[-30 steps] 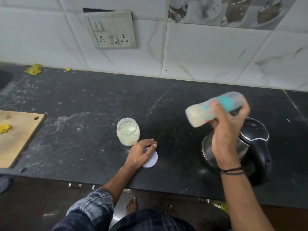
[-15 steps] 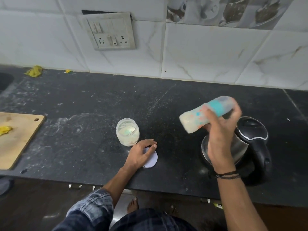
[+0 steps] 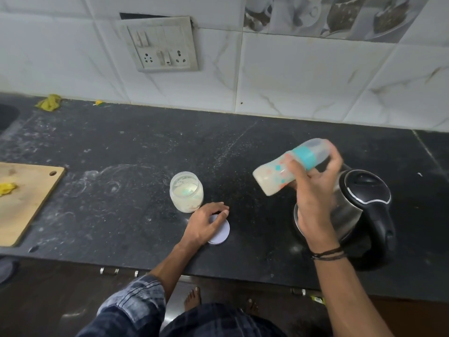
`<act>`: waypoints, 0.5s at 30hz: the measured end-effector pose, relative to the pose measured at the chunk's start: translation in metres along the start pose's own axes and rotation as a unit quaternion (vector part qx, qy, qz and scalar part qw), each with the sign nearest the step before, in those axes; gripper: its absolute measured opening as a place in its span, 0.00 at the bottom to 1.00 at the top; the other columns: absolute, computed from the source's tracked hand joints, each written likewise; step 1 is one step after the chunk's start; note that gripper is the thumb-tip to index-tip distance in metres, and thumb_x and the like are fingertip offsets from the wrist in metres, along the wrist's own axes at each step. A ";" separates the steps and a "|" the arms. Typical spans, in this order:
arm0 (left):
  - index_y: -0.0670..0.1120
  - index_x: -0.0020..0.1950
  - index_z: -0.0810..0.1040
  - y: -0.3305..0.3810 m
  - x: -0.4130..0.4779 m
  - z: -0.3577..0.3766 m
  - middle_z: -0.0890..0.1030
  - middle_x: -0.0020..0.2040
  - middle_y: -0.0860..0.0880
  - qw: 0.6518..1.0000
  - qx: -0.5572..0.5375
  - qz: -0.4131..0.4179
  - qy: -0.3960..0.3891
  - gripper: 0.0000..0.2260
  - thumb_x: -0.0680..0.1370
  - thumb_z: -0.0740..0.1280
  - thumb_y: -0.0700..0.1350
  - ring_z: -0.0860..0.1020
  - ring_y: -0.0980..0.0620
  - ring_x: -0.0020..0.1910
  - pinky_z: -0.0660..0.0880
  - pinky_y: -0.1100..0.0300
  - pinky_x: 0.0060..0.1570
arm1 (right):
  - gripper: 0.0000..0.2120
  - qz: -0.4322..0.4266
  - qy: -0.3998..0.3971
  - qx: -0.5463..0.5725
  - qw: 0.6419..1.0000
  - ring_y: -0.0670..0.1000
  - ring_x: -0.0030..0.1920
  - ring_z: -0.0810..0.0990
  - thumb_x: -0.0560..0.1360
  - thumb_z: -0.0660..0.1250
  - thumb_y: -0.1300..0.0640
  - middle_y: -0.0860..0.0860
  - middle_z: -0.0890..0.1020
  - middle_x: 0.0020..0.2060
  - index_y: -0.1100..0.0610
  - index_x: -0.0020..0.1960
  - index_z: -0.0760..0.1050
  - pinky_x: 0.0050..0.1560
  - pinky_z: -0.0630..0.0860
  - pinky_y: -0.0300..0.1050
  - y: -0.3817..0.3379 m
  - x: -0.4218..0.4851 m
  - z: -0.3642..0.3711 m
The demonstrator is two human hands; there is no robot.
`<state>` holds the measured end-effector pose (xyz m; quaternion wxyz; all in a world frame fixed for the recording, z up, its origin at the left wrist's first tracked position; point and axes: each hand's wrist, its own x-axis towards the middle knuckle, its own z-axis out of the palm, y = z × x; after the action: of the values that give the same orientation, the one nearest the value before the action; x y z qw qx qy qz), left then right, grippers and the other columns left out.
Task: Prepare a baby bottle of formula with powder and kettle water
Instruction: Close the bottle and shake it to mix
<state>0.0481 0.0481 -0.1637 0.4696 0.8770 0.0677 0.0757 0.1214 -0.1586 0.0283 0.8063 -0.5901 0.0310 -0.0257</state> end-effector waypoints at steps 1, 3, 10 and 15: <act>0.51 0.54 0.85 0.000 0.000 0.000 0.81 0.53 0.67 1.000 0.001 0.000 0.000 0.13 0.79 0.64 0.55 0.73 0.72 0.61 0.69 0.70 0.60 | 0.32 -0.007 0.033 0.030 0.999 0.50 0.54 0.85 0.77 0.74 0.64 0.51 0.83 0.56 0.51 0.74 0.61 0.51 0.84 0.53 -0.001 0.000 0.002; 0.51 0.54 0.85 0.002 0.000 0.000 0.81 0.53 0.67 1.000 0.005 -0.005 0.004 0.13 0.79 0.64 0.55 0.73 0.73 0.61 0.69 0.69 0.60 | 0.31 -0.010 0.069 0.059 0.996 0.49 0.54 0.85 0.78 0.73 0.62 0.48 0.82 0.54 0.53 0.74 0.60 0.47 0.84 0.50 0.000 0.003 0.003; 0.51 0.53 0.84 0.001 0.000 -0.001 0.82 0.55 0.63 1.000 0.003 0.004 -0.005 0.12 0.80 0.64 0.54 0.73 0.71 0.62 0.70 0.68 0.61 | 0.31 -0.019 0.083 0.052 0.995 0.45 0.52 0.86 0.78 0.72 0.63 0.43 0.84 0.52 0.52 0.74 0.60 0.48 0.84 0.51 -0.003 0.005 0.001; 0.51 0.53 0.84 -0.001 0.000 0.000 0.83 0.56 0.62 1.000 0.001 0.007 -0.009 0.12 0.79 0.64 0.55 0.74 0.68 0.63 0.70 0.66 0.61 | 0.33 0.014 0.004 -0.013 1.000 0.49 0.53 0.86 0.76 0.75 0.63 0.53 0.83 0.57 0.49 0.74 0.63 0.49 0.84 0.51 0.000 0.002 0.000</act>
<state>0.0479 0.0487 -0.1641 0.4685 0.8787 0.0577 0.0710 0.1229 -0.1584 0.0287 0.7989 -0.5997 0.0429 -0.0164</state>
